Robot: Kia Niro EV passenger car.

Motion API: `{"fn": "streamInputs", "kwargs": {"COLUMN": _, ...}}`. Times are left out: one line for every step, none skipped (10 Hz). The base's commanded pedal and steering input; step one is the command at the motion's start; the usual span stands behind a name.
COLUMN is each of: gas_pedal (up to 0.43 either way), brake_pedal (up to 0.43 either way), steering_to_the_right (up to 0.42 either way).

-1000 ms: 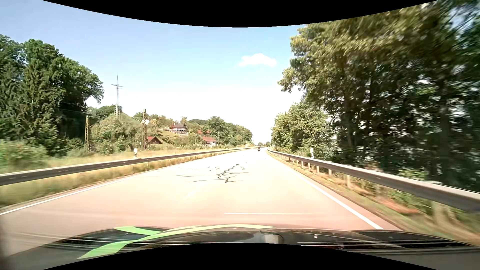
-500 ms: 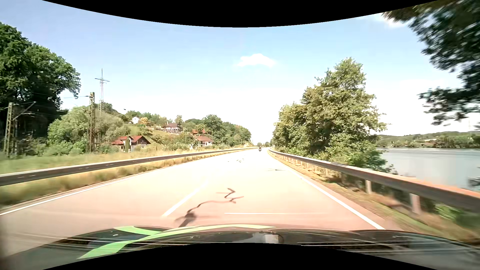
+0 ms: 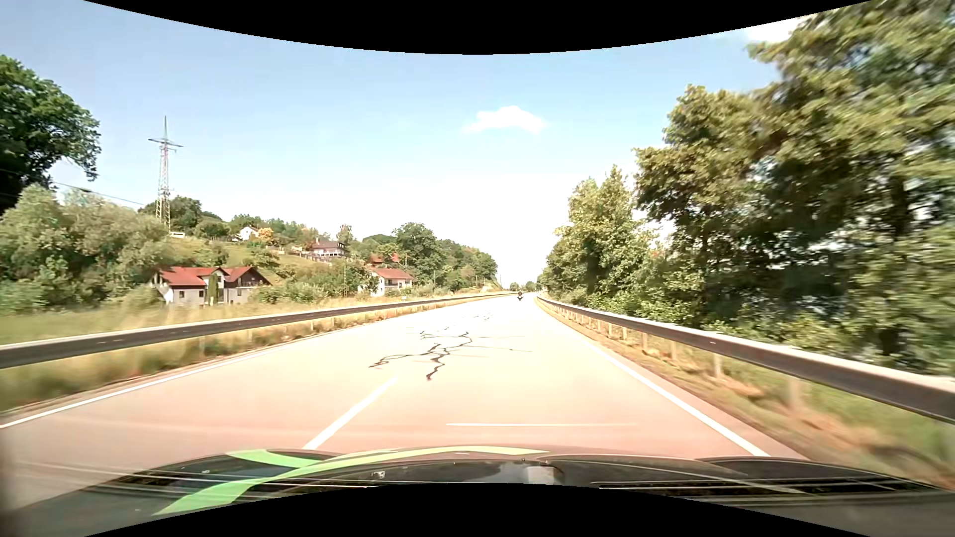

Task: Follow the waypoints while adhering to traffic rules and regulations

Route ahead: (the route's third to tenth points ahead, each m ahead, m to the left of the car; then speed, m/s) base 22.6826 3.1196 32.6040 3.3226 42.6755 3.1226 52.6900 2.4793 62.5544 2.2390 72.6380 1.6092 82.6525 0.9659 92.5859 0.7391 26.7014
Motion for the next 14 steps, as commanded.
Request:
{"fn": "streamInputs", "kwargs": {"gas_pedal": 0.177, "brake_pedal": 0.0, "steering_to_the_right": 0.0}}
{"fn": "streamInputs", "kwargs": {"gas_pedal": 0.177, "brake_pedal": 0.0, "steering_to_the_right": 0.001}}
{"fn": "streamInputs", "kwargs": {"gas_pedal": 0.177, "brake_pedal": 0.0, "steering_to_the_right": 0.001}}
{"fn": "streamInputs", "kwargs": {"gas_pedal": 0.177, "brake_pedal": 0.0, "steering_to_the_right": 0.002}}
{"fn": "streamInputs", "kwargs": {"gas_pedal": 0.189, "brake_pedal": 0.0, "steering_to_the_right": 0.003}}
{"fn": "streamInputs", "kwargs": {"gas_pedal": 0.189, "brake_pedal": 0.0, "steering_to_the_right": 0.004}}
{"fn": "streamInputs", "kwargs": {"gas_pedal": 0.197, "brake_pedal": 0.0, "steering_to_the_right": 0.003}}
{"fn": "streamInputs", "kwargs": {"gas_pedal": 0.197, "brake_pedal": 0.0, "steering_to_the_right": 0.004}}
{"fn": "streamInputs", "kwargs": {"gas_pedal": 0.197, "brake_pedal": 0.0, "steering_to_the_right": 0.004}}
{"fn": "streamInputs", "kwargs": {"gas_pedal": 0.22, "brake_pedal": 0.0, "steering_to_the_right": 0.003}}
{"fn": "streamInputs", "kwargs": {"gas_pedal": 0.22, "brake_pedal": 0.0, "steering_to_the_right": 0.004}}
{"fn": "streamInputs", "kwargs": {"gas_pedal": 0.22, "brake_pedal": 0.0, "steering_to_the_right": 0.004}}
{"fn": "streamInputs", "kwargs": {"gas_pedal": 0.228, "brake_pedal": 0.0, "steering_to_the_right": 0.004}}
{"fn": "streamInputs", "kwargs": {"gas_pedal": 0.24, "brake_pedal": 0.0, "steering_to_the_right": 0.004}}
